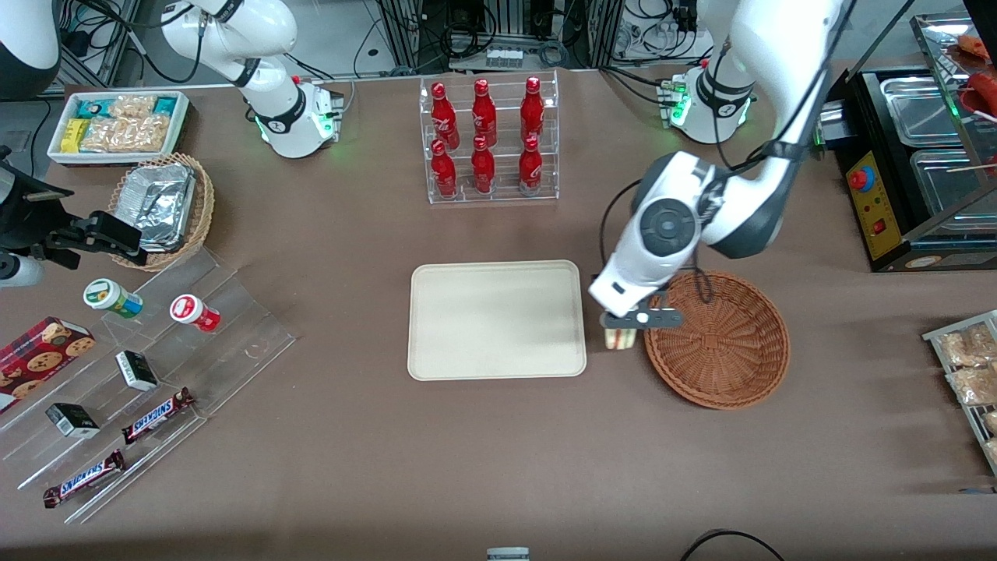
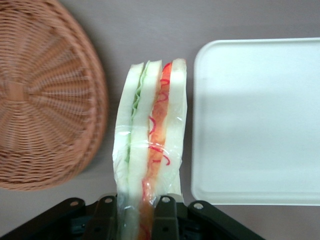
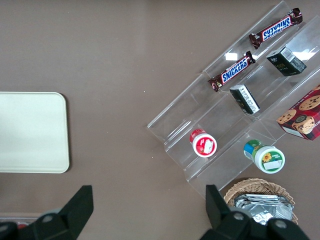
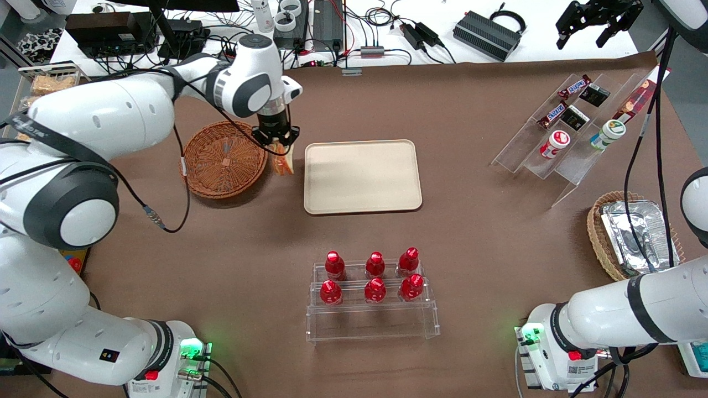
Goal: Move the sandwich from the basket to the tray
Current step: 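Carry the sandwich over the cream tray with the left gripper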
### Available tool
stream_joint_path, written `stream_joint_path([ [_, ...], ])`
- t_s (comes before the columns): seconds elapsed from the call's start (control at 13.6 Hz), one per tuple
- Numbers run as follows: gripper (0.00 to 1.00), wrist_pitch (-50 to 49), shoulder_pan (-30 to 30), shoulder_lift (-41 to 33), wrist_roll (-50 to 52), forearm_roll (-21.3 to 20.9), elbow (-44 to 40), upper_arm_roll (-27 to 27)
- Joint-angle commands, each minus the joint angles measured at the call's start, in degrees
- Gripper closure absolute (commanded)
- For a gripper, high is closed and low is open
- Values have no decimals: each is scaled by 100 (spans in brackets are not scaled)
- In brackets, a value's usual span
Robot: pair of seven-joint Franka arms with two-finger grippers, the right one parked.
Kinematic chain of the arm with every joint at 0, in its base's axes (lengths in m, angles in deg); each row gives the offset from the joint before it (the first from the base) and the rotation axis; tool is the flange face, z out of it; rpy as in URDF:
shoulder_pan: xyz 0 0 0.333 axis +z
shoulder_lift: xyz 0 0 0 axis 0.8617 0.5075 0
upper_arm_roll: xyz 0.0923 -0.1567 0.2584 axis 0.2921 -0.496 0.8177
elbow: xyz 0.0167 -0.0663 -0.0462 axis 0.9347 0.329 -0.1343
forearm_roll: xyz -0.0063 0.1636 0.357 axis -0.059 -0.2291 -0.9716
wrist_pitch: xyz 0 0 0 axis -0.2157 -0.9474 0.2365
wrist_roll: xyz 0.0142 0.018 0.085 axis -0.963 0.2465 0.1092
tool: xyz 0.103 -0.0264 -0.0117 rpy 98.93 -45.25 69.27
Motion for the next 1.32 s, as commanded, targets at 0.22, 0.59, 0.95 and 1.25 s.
stream_joint_path([
  [0.22, 100, 59, -519, 880, 596, -82, -959, 54],
  [0.59, 100, 85, -1002, 1706, 806, -143, -1636, 63],
  [0.95, 100, 120, -1196, 1926, 746, -135, -1795, 63],
  [1.25, 100, 120, -1302, 2041, 763, -152, -1804, 71],
])
